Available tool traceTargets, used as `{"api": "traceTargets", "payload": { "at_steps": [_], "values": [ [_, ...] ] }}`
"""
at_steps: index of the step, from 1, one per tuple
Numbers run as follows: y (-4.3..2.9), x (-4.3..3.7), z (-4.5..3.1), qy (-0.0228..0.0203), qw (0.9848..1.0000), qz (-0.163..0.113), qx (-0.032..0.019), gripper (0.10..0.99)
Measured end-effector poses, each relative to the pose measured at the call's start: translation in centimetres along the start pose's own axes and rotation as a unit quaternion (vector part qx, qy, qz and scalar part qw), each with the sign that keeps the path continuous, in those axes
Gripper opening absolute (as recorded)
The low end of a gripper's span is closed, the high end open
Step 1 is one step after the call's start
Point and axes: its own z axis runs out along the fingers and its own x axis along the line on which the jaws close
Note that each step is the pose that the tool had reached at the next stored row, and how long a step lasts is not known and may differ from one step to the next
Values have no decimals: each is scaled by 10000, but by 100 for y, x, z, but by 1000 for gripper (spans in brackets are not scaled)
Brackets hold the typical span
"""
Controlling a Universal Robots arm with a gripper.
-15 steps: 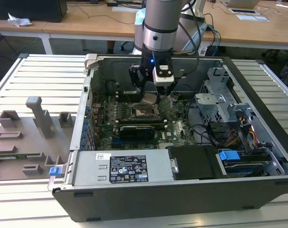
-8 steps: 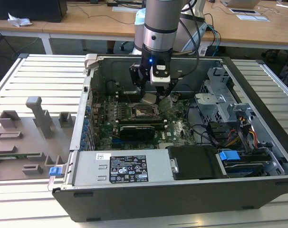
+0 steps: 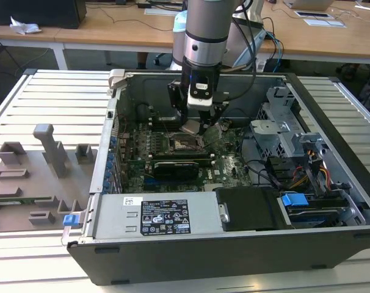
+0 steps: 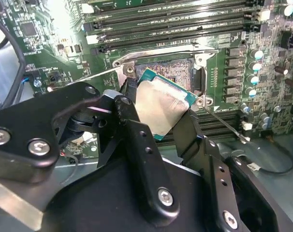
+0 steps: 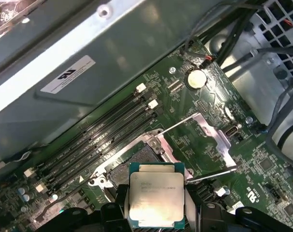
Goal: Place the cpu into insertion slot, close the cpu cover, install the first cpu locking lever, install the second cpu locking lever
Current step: 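Place the cpu into insertion slot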
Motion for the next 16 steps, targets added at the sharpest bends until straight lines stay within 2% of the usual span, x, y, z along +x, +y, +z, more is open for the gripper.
{"api": "traceTargets", "payload": {
  "at_steps": [7,11,13,16],
  "values": [
    [0,0,3,-7,9986,522,14,541],
    [0,0,5,-12,9957,921,22,541],
    [0,0,6,-21,9935,1137,34,541],
    [0,0,6,-32,9917,1286,48,541]
  ]
}}
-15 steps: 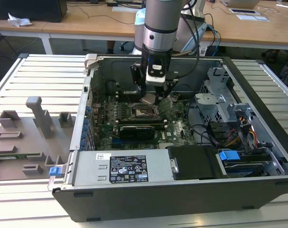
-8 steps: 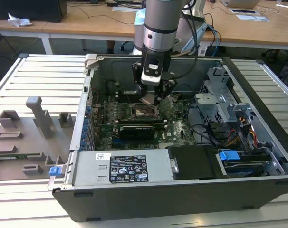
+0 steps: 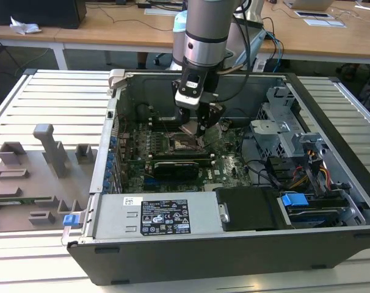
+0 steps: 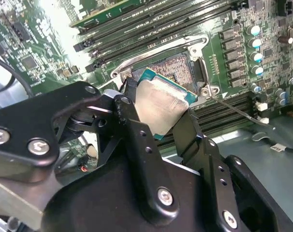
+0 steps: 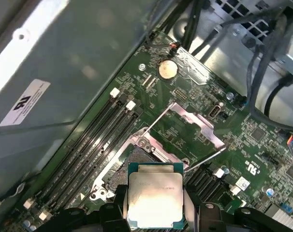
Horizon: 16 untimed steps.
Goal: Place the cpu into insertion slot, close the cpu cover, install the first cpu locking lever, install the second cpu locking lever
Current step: 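Place the cpu into insertion slot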
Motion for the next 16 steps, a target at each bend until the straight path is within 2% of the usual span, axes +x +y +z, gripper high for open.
{"api": "traceTargets", "payload": {
  "at_steps": [6,10,13,16],
  "values": [
    [0,0,0,-30,9992,402,32,541],
    [0,0,1,-50,9977,675,53,541],
    [0,0,1,-65,9958,910,69,541],
    [0,0,2,-81,9929,1183,88,541]
  ]
}}
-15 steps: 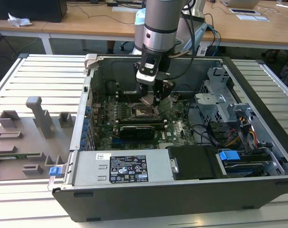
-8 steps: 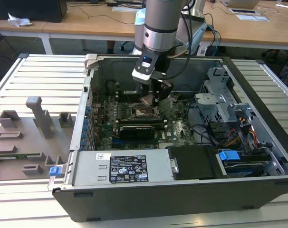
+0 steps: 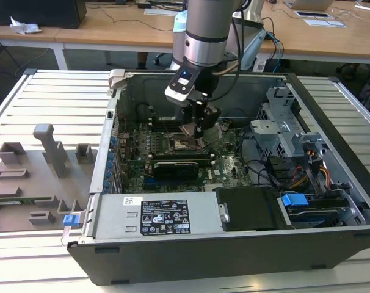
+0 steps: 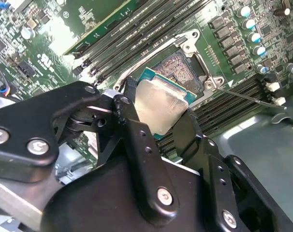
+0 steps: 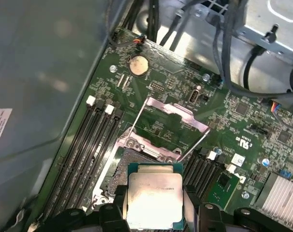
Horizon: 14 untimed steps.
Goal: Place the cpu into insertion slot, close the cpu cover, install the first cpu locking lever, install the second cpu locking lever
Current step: 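Place the cpu into insertion slot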
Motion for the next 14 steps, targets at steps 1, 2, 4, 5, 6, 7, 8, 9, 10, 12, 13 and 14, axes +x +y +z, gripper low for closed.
{"api": "traceTargets", "payload": {
  "at_steps": [1,2,4,5,6,7,8,9,10,12,13,14],
  "values": [
    [0,0,0,-1,10000,83,4,541],
    [-1,0,0,0,9999,124,6,541],
    [0,0,1,1,9998,221,9,541],
    [0,0,1,1,9996,279,12,541],
    [0,0,1,-2,9993,365,17,541],
    [0,0,1,-4,9990,445,21,541],
    [0,0,1,-5,9987,500,24,541],
    [0,0,2,-8,9982,595,29,541],
    [0,0,2,-13,9977,674,34,541],
    [0,0,2,-23,9966,818,44,541],
    [0,0,2,-25,9963,854,46,541],
    [1,0,3,-29,9959,906,50,541]
  ]
}}
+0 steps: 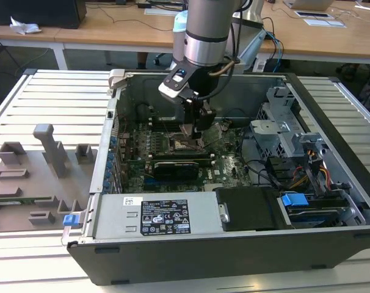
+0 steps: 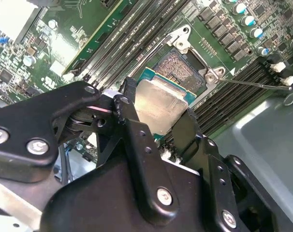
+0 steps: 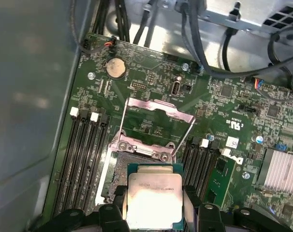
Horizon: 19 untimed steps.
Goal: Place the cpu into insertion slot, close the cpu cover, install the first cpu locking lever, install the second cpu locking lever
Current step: 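Place the cpu into insertion slot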
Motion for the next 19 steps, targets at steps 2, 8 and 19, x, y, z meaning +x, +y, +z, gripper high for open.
{"api": "traceTargets", "payload": {
  "at_steps": [2,8,19],
  "values": [
    [0,0,0,-8,10000,74,6,541],
    [1,0,0,-29,9995,321,23,541],
    [2,-1,1,-89,9961,880,65,541]
  ]
}}
